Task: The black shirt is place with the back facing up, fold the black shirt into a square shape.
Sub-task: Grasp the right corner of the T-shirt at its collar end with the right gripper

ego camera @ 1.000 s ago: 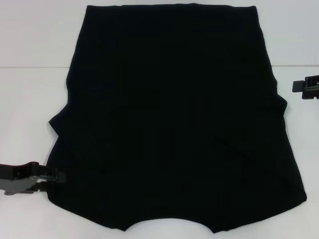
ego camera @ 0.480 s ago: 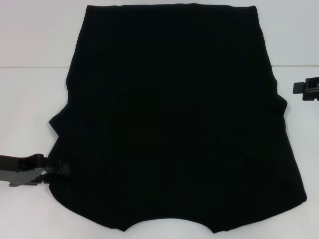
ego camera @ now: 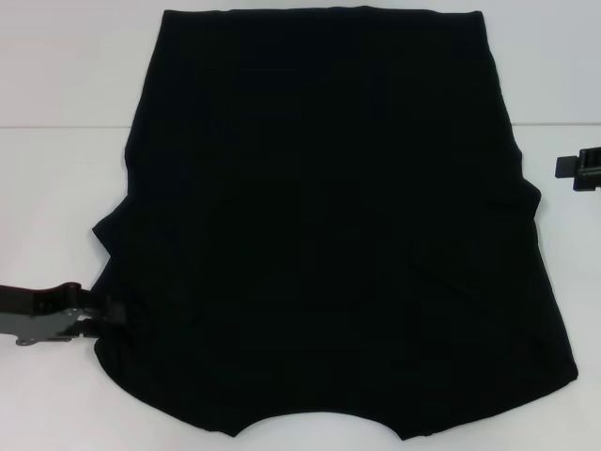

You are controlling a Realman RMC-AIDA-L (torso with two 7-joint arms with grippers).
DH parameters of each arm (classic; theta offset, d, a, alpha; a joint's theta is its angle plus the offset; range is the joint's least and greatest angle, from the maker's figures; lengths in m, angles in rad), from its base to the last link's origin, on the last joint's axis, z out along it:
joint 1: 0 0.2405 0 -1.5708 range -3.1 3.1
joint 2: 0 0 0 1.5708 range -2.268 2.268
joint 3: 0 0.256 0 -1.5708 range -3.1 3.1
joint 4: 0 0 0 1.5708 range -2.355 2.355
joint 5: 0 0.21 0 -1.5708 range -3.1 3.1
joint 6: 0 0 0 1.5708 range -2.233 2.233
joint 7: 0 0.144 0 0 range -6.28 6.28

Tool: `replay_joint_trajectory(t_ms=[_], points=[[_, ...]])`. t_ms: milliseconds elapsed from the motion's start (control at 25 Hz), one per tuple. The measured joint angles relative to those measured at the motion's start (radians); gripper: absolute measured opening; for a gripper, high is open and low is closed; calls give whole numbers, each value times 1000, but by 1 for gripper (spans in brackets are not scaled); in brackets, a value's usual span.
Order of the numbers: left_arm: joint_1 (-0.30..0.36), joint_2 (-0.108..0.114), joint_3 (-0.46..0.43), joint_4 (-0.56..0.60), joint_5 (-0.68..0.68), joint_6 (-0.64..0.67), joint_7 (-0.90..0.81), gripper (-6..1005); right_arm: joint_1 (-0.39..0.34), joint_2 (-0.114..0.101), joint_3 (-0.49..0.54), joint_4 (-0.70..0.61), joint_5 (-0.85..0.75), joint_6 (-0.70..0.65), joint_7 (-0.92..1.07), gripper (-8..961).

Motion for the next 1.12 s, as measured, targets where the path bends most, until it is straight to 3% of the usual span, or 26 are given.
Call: replay_joint_trajectory(t_ms=[200,640,840,1120], points=[[0,1,28,0,0,-2,-13,320,-1,-4,0,-2,1,-1,-1,504],[0,3,28,0,-12,5,-7,99,-14,-9,-7,-2,0,-16,-3,504],[0,13,23,0,-70,79,31,44,-29,-20,-9,-9,-15,-63,-5,504],[-6,25,23,-2,-127,138,54,45,-58,-50,-9,-16,-110,-140,-8,504]])
